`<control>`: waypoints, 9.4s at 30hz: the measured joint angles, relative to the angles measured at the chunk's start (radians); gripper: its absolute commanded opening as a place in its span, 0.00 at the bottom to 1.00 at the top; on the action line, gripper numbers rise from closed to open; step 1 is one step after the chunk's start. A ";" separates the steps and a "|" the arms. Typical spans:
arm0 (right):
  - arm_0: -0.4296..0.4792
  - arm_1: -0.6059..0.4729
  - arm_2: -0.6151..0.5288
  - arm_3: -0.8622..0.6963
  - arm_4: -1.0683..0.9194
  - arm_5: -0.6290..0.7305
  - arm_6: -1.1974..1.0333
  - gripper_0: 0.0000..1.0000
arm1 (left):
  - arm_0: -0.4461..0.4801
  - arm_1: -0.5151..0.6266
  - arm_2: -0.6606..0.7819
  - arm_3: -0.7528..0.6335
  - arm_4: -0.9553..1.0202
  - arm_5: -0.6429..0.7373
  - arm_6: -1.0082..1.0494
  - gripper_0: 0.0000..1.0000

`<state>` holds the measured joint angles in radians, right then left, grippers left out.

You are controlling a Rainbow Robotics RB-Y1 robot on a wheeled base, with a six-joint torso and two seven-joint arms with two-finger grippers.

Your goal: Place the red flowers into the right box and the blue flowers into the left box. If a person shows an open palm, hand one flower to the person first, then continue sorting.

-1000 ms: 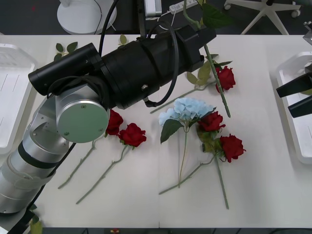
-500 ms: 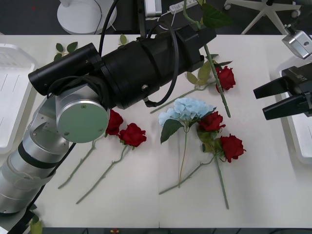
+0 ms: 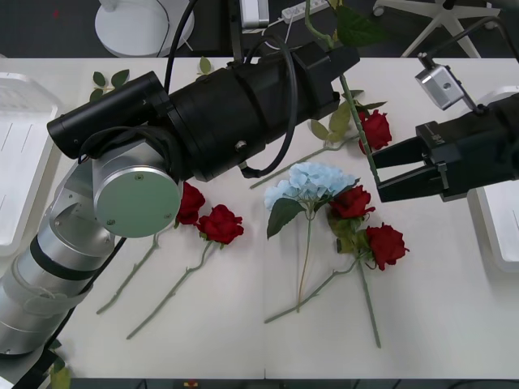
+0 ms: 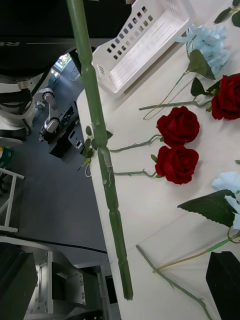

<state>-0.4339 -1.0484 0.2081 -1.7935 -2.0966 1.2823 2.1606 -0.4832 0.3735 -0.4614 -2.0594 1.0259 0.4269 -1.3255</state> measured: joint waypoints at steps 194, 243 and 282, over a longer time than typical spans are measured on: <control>0.053 -0.127 0.112 -0.309 0.755 -0.024 -1.954 0.92 | -0.249 0.550 0.100 0.739 -0.208 0.817 -0.001 0.00; -0.007 0.235 0.685 -0.144 1.465 -0.102 -2.265 0.93 | 0.031 0.777 0.291 0.757 -0.345 0.589 -0.061 1.00; -0.011 0.296 0.732 -0.002 1.504 -0.250 -2.265 0.00 | -0.186 0.542 -0.099 0.531 -0.233 0.653 -0.355 1.00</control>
<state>-0.4452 -0.7527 0.9398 -1.7957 -0.5926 1.0326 -0.1040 -0.6696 0.9151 -0.5609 -1.5284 0.7932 1.0797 -1.6801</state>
